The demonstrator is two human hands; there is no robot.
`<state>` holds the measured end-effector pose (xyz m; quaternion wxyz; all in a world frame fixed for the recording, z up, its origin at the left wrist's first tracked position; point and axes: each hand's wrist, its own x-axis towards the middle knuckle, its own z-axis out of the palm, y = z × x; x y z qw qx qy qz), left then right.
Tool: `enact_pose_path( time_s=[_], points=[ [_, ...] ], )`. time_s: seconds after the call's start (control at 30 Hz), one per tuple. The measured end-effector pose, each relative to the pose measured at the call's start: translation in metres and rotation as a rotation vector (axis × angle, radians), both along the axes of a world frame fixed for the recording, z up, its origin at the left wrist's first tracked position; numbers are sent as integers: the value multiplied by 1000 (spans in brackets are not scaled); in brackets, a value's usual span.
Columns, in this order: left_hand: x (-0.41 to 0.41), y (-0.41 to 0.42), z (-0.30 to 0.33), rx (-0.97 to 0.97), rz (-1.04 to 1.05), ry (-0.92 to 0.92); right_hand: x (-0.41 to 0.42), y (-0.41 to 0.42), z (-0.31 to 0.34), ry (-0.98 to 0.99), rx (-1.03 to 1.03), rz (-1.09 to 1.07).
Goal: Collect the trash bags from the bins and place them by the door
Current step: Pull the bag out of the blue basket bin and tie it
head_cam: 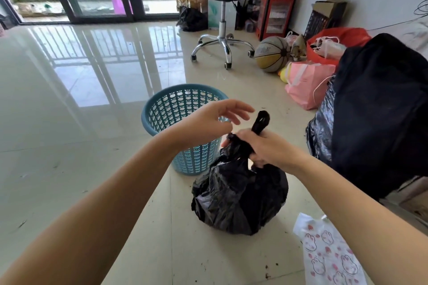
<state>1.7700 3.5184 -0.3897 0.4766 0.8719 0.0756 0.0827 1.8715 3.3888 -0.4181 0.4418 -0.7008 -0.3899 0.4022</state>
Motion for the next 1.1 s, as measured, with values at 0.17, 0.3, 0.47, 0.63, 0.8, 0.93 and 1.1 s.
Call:
enact_pose_path(
  time_s=[0.17,0.3,0.47,0.63,0.8,0.93,1.1],
  points=[
    [4,2,-27,280,59,26,6,-3,-4,64,18,-25],
    [9,1,-36,412,237,-100,13,-3,-14,100,72,-73],
    [8,2,-34,-217,265,-47,21,-7,-20,199,74,-40],
    [5,-18,-71,-178,-59,238,22,-7,-17,396,118,-95],
    [8,-5,-78,-704,78,192,33,-18,-23,245,75,60],
    [5,-3,-87,-911,-14,287,36,-15,-38,-350,-9,14],
    [11,-6,-97,-1020,101,407,30,-11,-63,-727,152,-133]
  ],
)
